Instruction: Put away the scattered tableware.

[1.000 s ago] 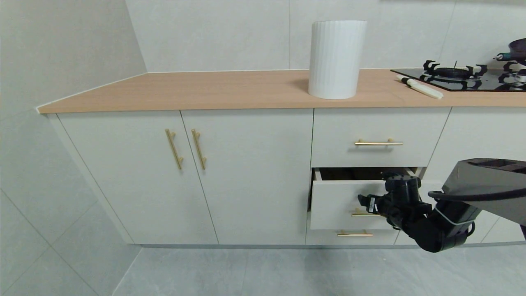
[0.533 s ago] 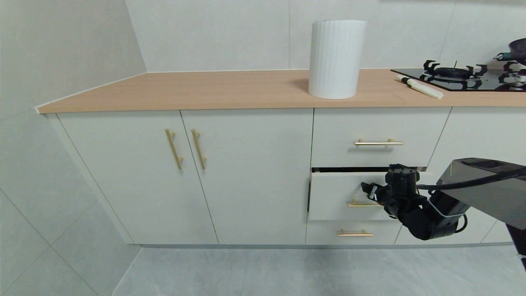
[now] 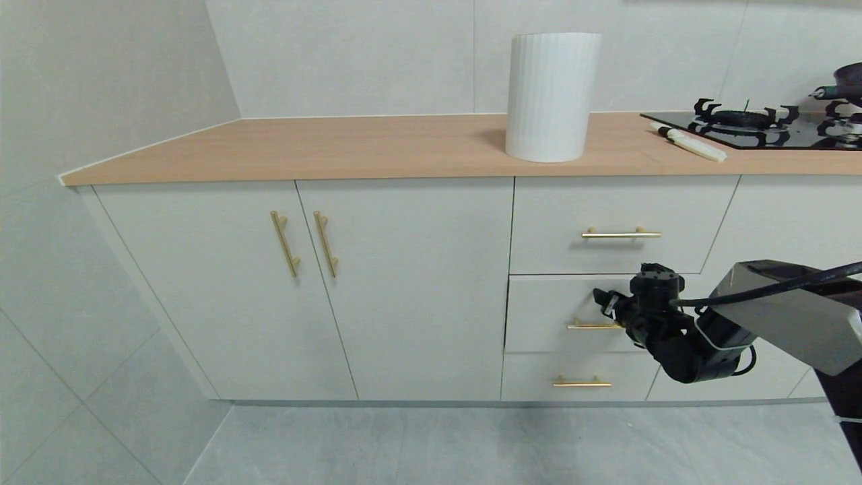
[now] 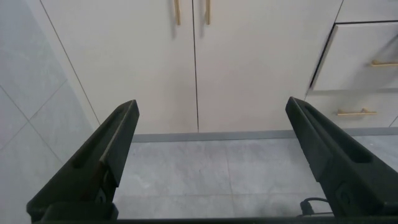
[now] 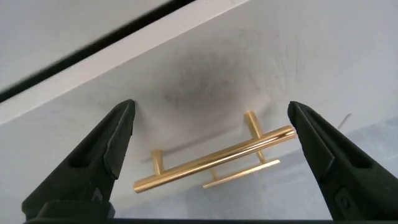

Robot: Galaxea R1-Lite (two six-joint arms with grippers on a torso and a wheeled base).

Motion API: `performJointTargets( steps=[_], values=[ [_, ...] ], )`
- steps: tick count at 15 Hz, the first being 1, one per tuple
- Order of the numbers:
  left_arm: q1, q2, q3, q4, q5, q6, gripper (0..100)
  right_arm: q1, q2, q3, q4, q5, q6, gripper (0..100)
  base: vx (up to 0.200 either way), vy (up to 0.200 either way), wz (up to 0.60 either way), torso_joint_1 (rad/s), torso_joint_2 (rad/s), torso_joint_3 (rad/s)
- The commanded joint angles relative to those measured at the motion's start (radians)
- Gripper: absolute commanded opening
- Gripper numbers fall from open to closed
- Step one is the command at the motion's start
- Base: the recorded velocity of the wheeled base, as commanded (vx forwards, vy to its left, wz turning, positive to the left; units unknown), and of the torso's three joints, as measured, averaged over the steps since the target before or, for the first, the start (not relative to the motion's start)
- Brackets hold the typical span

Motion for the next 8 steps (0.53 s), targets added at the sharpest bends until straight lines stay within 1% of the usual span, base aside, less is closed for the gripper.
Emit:
performJointTargets(
  steps=[1,3,8],
  values=[
    [0.0,0.002,0.0,-0.001,0.0,0.0,100,-0.018,0.026,-0.036,0.008,-0.002,0.002,100,0.0,0.0,0.0,0.0,0.0,0.0],
    [0.0,0.002,0.0,-0.001,0.0,0.0,100,-0.025,0.035,-0.065,0.023,-0.014,0.003,100,0.0,0.0,0.0,0.0,0.0,0.0],
    [0.0,0.0,0.0,0.001,0.0,0.0,100,-0.025,0.043,-0.079,0.023,-0.034,0.003,100,0.0,0.0,0.0,0.0,0.0,0.0]
  ],
)
